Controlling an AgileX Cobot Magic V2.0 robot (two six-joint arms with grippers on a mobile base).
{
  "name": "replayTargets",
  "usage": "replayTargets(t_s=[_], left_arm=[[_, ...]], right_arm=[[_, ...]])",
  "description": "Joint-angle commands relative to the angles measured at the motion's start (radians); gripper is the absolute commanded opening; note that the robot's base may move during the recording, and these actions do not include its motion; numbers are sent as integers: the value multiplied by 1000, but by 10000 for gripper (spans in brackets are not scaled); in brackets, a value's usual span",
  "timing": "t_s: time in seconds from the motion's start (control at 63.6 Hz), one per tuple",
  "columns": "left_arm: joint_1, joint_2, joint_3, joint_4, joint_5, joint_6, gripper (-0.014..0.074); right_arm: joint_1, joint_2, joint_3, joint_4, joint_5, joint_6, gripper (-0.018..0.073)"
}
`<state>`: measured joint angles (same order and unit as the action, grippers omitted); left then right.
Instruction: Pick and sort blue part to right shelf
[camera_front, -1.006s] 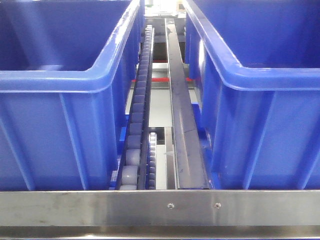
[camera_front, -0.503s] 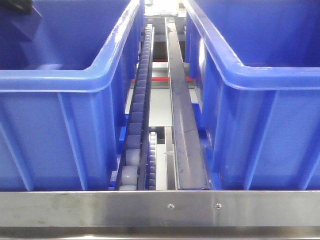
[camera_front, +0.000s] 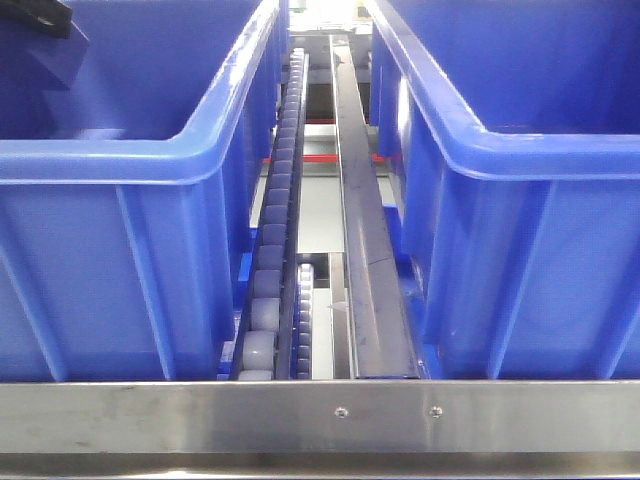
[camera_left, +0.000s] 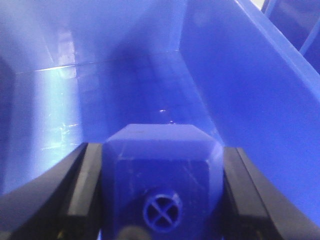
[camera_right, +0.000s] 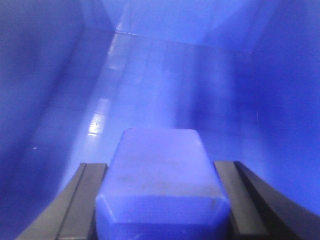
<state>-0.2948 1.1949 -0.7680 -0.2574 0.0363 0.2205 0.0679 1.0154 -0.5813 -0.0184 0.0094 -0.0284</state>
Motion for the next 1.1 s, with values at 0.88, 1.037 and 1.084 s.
replayTargets(t_s=[0.88, 1.037, 1.084], left_arm=[[-8, -46, -50, -52, -46, 2, 246], [-8, -53, -51, -55, -46, 2, 143], [-6, -55, -51, -55, -46, 2, 134]], right_arm=[[1, -16, -40, 31, -72, 2, 198], [1, -16, -41, 61, -79, 7, 62], [1, -16, -41, 79, -80, 7, 60]])
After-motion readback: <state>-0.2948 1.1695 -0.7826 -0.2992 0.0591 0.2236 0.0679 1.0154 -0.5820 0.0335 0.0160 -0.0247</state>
